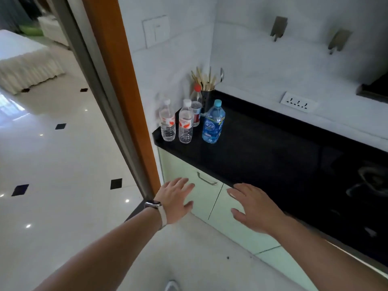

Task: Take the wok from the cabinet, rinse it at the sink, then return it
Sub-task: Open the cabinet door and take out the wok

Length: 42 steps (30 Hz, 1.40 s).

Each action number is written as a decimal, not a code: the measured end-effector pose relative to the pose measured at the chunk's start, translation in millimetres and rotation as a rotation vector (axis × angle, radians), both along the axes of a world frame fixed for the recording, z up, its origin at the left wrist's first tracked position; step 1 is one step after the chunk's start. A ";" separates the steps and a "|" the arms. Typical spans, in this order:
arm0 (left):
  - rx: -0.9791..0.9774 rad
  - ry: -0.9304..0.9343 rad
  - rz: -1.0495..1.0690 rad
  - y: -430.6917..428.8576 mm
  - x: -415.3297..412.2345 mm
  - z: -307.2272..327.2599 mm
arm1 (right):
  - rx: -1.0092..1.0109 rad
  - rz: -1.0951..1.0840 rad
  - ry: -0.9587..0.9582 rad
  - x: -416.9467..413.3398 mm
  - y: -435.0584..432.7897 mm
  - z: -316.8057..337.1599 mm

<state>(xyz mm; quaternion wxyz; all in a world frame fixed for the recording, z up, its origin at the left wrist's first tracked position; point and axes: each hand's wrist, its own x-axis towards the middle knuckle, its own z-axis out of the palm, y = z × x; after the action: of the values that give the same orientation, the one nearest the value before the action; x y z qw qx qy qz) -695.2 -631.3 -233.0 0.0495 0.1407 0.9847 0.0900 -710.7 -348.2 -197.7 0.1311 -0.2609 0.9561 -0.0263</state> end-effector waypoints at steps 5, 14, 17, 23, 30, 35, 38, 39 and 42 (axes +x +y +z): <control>-0.006 -0.069 -0.073 -4.0 -41.3 -36.8 | 0.021 -0.068 -0.016 -7.2 -12.2 -21.2; -0.086 -0.213 -0.178 22.8 -111.5 -114.1 | 0.128 0.089 -0.003 -99.1 -15.9 -99.1; -0.092 -0.208 -0.190 36.6 -132.1 -140.6 | 0.165 0.128 0.015 -128.8 -7.3 -126.0; -0.067 -0.124 -0.270 57.5 -159.9 -175.1 | 0.198 0.150 0.017 -160.9 -1.5 -157.3; -0.059 -0.109 -0.297 65.2 -157.8 -198.8 | 0.135 0.145 0.055 -165.1 0.5 -162.2; 0.056 -0.025 -0.246 62.2 -141.0 -206.7 | 0.143 0.153 0.061 -165.6 0.1 -164.8; 0.158 0.010 -0.237 48.6 -119.8 -208.2 | 0.167 0.162 0.078 -166.1 0.1 -165.4; 0.178 0.018 -0.238 43.1 -112.6 -208.1 | 0.180 0.168 0.085 -166.1 0.2 -166.0; 0.196 0.004 -0.231 27.6 -96.6 -204.7 | 0.207 0.174 0.102 -166.7 0.1 -166.6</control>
<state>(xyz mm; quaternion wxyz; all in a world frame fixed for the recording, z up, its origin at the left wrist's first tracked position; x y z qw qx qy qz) -791.8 -603.7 -437.7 0.0437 0.2577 0.9484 0.1793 -877.3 -348.2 -364.3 0.1103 -0.3288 0.9329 0.0972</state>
